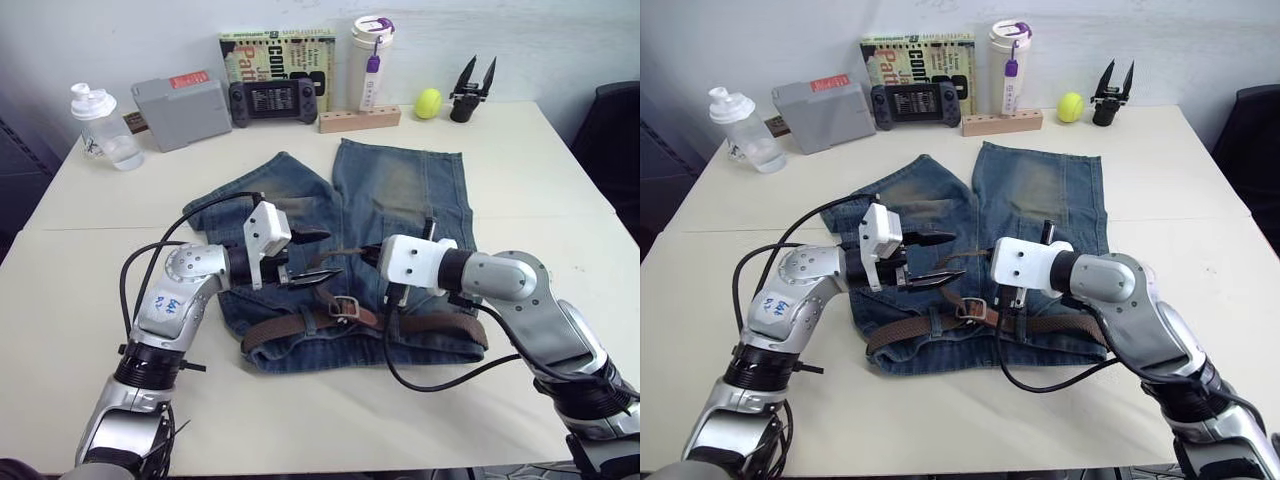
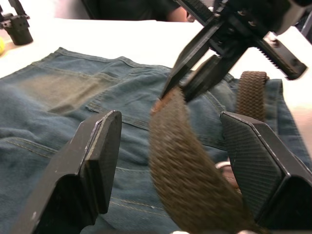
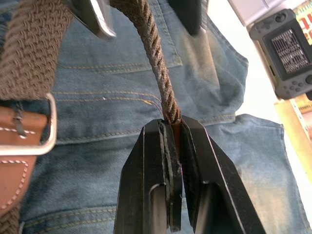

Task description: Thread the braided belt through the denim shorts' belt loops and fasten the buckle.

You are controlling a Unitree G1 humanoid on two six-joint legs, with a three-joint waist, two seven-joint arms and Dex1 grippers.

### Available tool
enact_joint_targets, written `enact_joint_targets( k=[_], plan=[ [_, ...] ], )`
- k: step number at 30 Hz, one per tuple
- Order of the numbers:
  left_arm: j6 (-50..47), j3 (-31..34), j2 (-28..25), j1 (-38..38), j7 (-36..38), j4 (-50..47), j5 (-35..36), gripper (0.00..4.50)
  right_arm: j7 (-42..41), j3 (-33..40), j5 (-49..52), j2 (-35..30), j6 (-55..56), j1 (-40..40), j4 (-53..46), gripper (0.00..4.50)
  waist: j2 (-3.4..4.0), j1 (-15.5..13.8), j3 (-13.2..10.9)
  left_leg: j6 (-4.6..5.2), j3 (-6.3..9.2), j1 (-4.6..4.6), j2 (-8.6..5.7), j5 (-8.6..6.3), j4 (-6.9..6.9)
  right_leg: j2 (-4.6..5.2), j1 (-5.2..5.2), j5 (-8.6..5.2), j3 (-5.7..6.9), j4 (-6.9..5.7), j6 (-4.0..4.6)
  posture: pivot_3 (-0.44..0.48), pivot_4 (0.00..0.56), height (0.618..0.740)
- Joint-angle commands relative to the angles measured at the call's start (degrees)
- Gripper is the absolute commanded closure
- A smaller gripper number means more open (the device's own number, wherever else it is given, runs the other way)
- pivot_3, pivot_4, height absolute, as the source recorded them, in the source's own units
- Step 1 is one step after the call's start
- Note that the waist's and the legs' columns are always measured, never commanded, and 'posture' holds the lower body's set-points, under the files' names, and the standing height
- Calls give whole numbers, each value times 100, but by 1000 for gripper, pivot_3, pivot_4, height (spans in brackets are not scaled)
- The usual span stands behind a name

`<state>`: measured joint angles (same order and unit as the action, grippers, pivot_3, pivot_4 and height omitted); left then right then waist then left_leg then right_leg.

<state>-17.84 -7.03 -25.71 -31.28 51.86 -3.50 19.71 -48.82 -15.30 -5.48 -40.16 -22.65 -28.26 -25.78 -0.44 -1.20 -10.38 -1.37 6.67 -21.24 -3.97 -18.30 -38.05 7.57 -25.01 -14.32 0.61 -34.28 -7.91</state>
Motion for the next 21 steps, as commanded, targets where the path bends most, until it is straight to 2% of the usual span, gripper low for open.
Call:
enact_joint_targets(
  k=[1,3,7,9,13,15,16,21],
  plan=[
    [248,-102,74,-93,-28,77,-195,1203,-25,72,68,30,26,-26,-300,4500,0,1,0,0,0,0,0,0,0,0,0,0,0,0,0,0,150,705],
    [351,-155,122,-108,-78,208,-332,1746,-28,69,62,34,40,-12,-308,4500,0,1,0,0,0,0,0,0,0,-1,-1,0,0,-2,0,0,150,705],
    [447,-159,149,-96,-99,286,-446,3618,-26,83,47,29,50,25,-321,4500,0,0,0,0,0,1,0,0,-1,0,-1,0,0,-6,0,0,150,705],
    [450,-127,151,-79,-114,256,-450,4412,-29,100,49,23,44,46,-329,4500,0,2,0,0,0,1,0,0,-1,-1,-1,0,0,-5,0,0,150,705],
    [459,-73,126,23,-131,134,-436,4465,-5,143,87,48,-57,90,-346,4500,0,3,0,0,0,1,1,0,-1,-1,-2,0,0,-6,0,0,150,705],
    [428,-27,151,72,-170,78,-382,4500,90,222,126,120,-186,112,-356,3649,0,3,0,0,0,1,1,0,-1,-1,-2,0,-1,-6,0,0,150,705],
    [423,-11,167,115,-203,37,-368,4500,118,306,241,188,-364,130,-386,3393,0,3,0,0,0,1,1,0,-1,-1,-3,0,-1,-6,0,0,150,705],
    [334,137,316,372,-467,-193,-217,4500,256,935,732,298,-1262,252,-558,1268,0,-6,0,0,1,1,0,0,-1,0,-3,0,-5,-10,0,0,150,705]
  ],
)
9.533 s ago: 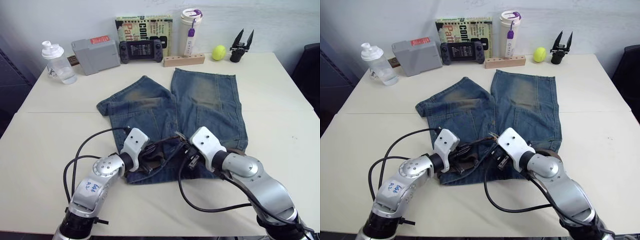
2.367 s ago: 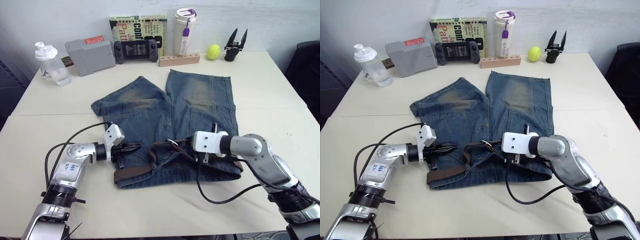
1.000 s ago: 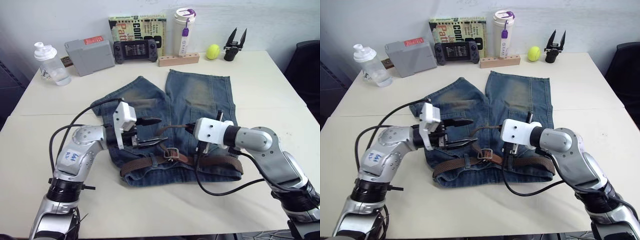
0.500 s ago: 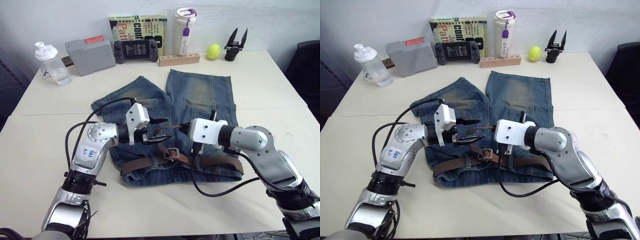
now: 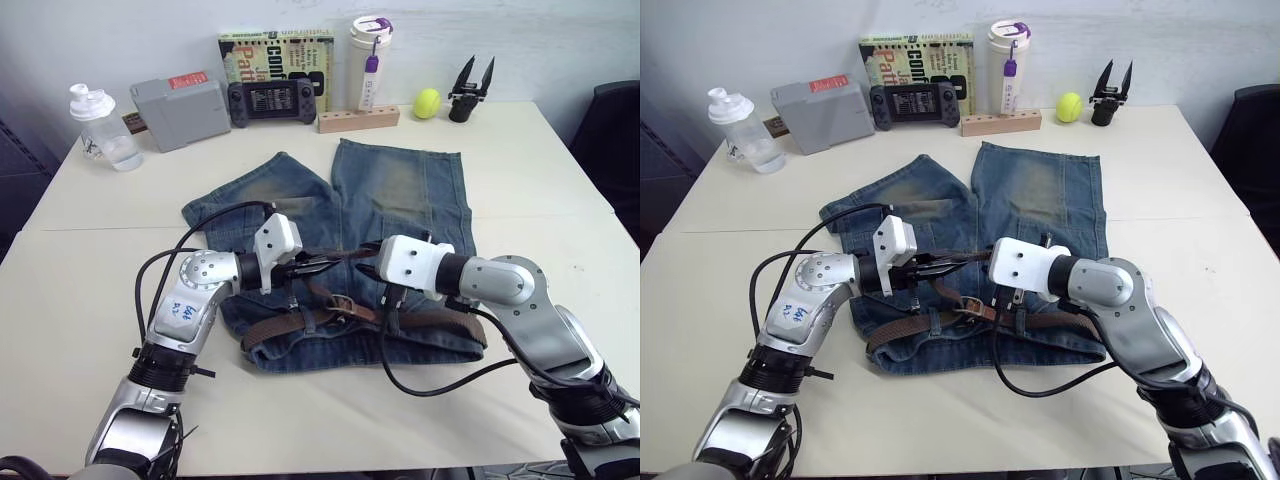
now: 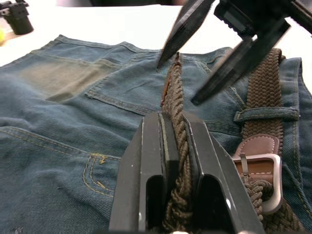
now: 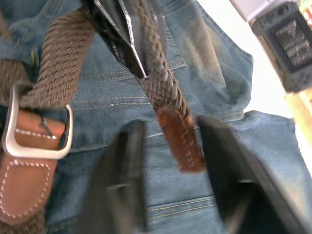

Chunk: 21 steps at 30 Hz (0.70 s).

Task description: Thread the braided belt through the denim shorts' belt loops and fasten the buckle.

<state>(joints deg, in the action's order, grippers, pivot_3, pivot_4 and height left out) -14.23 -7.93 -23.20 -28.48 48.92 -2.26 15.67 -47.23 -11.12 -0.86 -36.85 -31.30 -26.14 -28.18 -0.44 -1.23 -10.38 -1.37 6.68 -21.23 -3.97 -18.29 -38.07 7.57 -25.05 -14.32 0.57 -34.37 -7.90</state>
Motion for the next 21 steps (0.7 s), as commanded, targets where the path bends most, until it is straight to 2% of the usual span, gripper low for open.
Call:
enact_joint_targets(
  k=[1,2,4,5,8,9,10,12,13,14,21],
  plan=[
    [-66,277,108,144,-226,-373,244,4500,94,639,359,-71,-534,91,-335,784,0,-12,0,0,-1,-1,0,0,0,0,-1,0,0,0,0,0,150,705],
    [-126,362,183,240,-306,-477,361,4500,119,750,369,-148,-628,212,-310,319,0,-14,0,0,0,-1,0,0,0,0,-1,0,0,0,0,0,150,705],
    [-204,451,259,343,-393,-603,481,4500,169,831,369,-245,-710,339,-287,319,0,-15,0,0,0,0,0,0,0,0,0,0,1,1,0,0,150,705],
    [-258,534,348,437,-424,-712,651,4500,180,884,493,-179,-769,396,-320,473,0,-15,0,0,0,-1,0,0,0,0,0,0,1,1,0,0,150,705],
    [-349,693,542,702,-489,-1021,1022,4500,190,922,1068,198,-1165,461,-551,1576,0,20,0,0,-4,1,1,0,0,0,-1,0,-1,-3,0,0,150,705],
    [-367,706,564,764,-503,-1096,1068,4500,210,916,1223,304,-1300,459,-617,2176,0,35,0,0,-6,3,4,0,1,-3,-2,0,-2,-4,1,0,150,705],
    [-395,706,594,854,-533,-1193,1120,4500,208,847,1441,446,-1576,450,-715,2479,0,36,0,0,-6,4,8,0,1,-5,-3,-1,-3,-5,3,0,150,705],
    [-458,680,615,989,-584,-1355,1186,4500,279,737,1758,683,-2050,428,-844,3466,0,38,0,-1,-6,1,11,0,2,-6,-9,-2,-3,-8,4,0,150,705],
    [-489,664,617,1048,-606,-1431,1213,4500,345,700,1899,790,-2269,414,-899,4088,0,33,0,-1,-5,1,10,0,2,-5,-10,-3,-3,-9,5,0,150,705],
    [-522,654,620,1108,-635,-1508,1242,4500,407,594,1991,870,-2465,416,-922,4443,0,17,0,-1,-3,1,9,0,1,-5,-9,-3,-4,-9,5,0,150,705],
    [-587,705,623,1349,-835,-1847,1311,4500,604,-416,1902,593,-2785,595,-771,4443,0,-15,0,1,-2,1,1,-1,-1,-1,-7,-2,-6,-7,5,0,150,705]
  ],
)
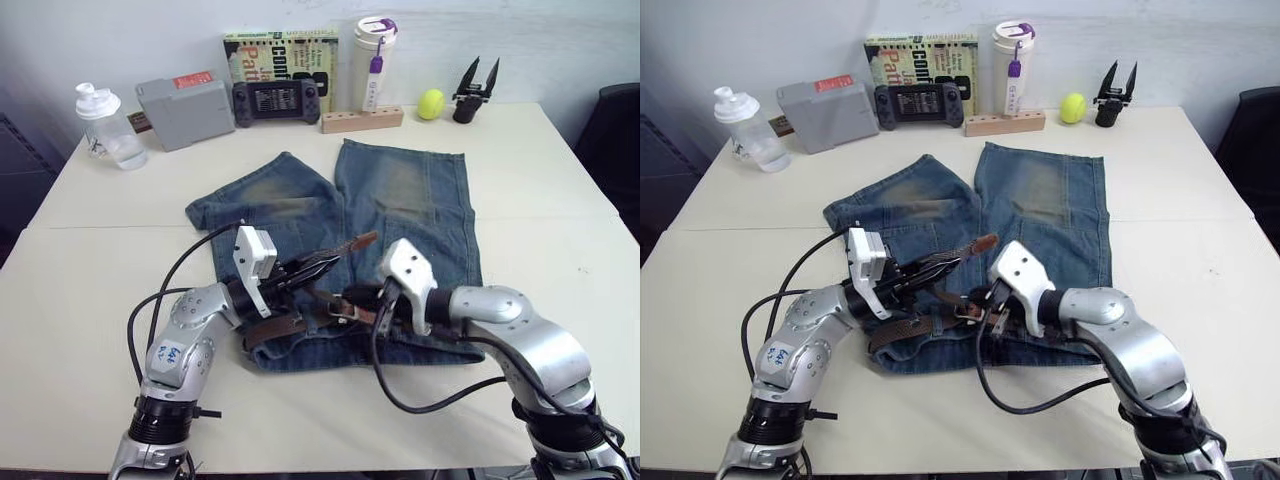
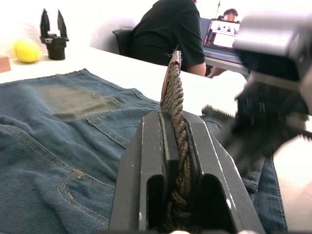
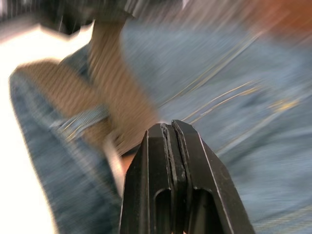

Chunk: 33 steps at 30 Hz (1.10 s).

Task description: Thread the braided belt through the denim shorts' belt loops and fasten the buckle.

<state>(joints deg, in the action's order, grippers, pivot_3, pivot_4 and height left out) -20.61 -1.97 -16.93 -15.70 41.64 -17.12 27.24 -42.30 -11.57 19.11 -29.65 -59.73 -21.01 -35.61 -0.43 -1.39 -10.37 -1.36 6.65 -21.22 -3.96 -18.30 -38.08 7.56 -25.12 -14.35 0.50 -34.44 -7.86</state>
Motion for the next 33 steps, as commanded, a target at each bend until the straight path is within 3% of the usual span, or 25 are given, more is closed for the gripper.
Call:
enact_joint_targets(
  k=[1,5,13,25,33],
  plan=[
    [65,129,3,114,-149,-412,149,4500,144,-508,-151,-171,102,112,26,4443,0,4,0,0,-1,0,0,0,0,0,0,0,0,0,0,0,150,705],
    [224,238,-90,339,-258,-519,22,4500,261,-912,-378,-355,264,152,349,4443,1,26,1,0,-9,4,3,0,4,-3,-1,-1,0,0,1,0,150,705],
    [956,497,-829,763,-17,-122,-537,4500,465,-1006,-411,-363,141,124,666,4443,-10,12,9,4,-7,15,5,-2,4,-4,12,-2,1,2,4,0,150,705],
    [1098,351,-867,909,-50,-142,-520,4500,477,777,762,-123,-101,186,-256,4443,-11,9,9,8,1,9,7,-6,4,-3,11,-2,4,7,4,0,150,705],
    [1099,322,-848,864,-61,-143,-522,4500,662,116,385,-329,177,265,-25,4443,-11,17,9,8,-5,8,9,-7,5,-5,8,-2,5,6,4,0,150,705]
  ],
)
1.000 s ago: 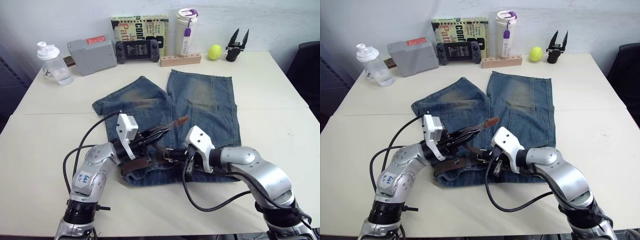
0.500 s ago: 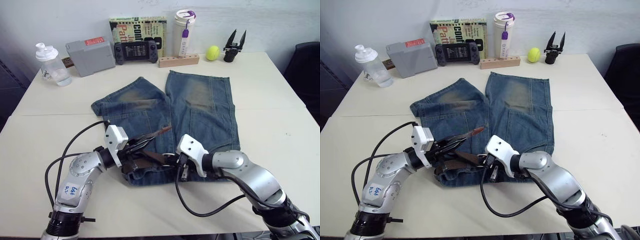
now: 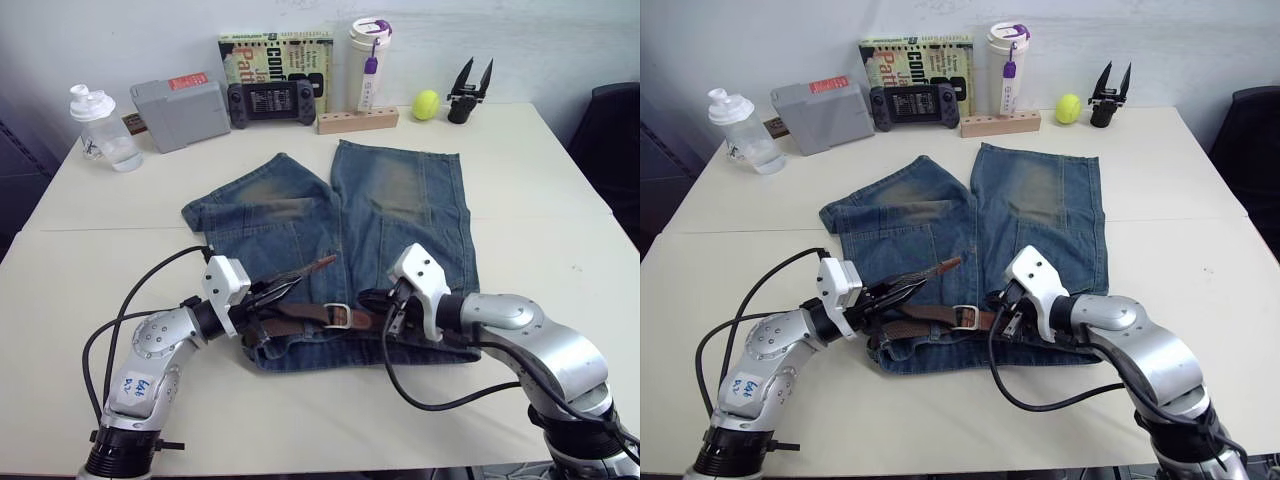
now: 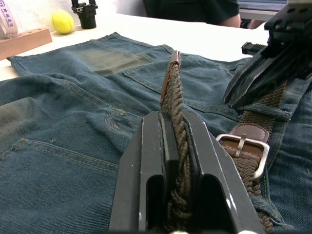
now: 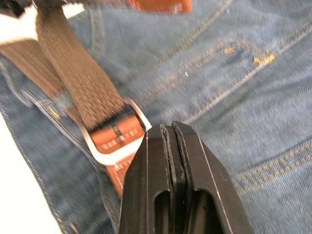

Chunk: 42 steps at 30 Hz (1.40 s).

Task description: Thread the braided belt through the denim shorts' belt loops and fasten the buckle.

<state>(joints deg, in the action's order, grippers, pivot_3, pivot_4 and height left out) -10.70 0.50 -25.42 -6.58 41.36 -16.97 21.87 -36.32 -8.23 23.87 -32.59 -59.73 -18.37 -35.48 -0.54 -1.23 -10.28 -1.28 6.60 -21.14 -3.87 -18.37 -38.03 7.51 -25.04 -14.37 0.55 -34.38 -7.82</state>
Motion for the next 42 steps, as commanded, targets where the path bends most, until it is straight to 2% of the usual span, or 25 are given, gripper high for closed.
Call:
enact_joint_targets(
  k=[1,15,20,24,31,36,42],
  plan=[
    [105,81,-3,-54,-35,-160,16,4500,72,-304,-130,-47,208,-1,-19,4443,0,0,0,0,0,0,0,0,0,0,0,0,0,0,0,0,150,705],
    [61,98,-9,-72,-126,-184,14,4500,207,-889,-132,310,147,-507,-28,4443,0,-3,0,-1,3,-2,0,0,0,0,-1,0,0,1,0,0,150,705],
    [53,67,-9,-62,-138,-197,2,4500,288,-1206,-298,239,92,-558,56,4443,0,-1,0,-1,8,-3,0,0,0,0,-3,0,0,1,0,0,150,705],
    [77,47,-33,-36,-128,-191,-37,4500,329,-924,-185,297,4,-701,99,4443,0,4,0,-1,8,-4,0,0,0,0,-6,0,-1,0,0,0,150,705],
    [260,28,-127,44,59,-171,-100,4500,-442,-103,572,-99,-73,-1007,245,4443,0,-1,0,0,5,-7,-1,-1,0,1,-8,0,-2,4,0,0,150,705],
    [637,27,-266,34,223,-68,-322,4500,-1281,-622,565,-572,218,-1237,823,4443,0,4,-1,4,-5,-6,3,-4,2,-1,-8,0,0,4,1,0,150,705],
    [791,13,-350,146,295,-105,-425,4500,-1566,-1270,121,-506,683,-1577,1573,4443,0,35,-1,1,-11,-6,5,-2,2,-1,-9,2,0,6,4,0,150,705]
  ],
)
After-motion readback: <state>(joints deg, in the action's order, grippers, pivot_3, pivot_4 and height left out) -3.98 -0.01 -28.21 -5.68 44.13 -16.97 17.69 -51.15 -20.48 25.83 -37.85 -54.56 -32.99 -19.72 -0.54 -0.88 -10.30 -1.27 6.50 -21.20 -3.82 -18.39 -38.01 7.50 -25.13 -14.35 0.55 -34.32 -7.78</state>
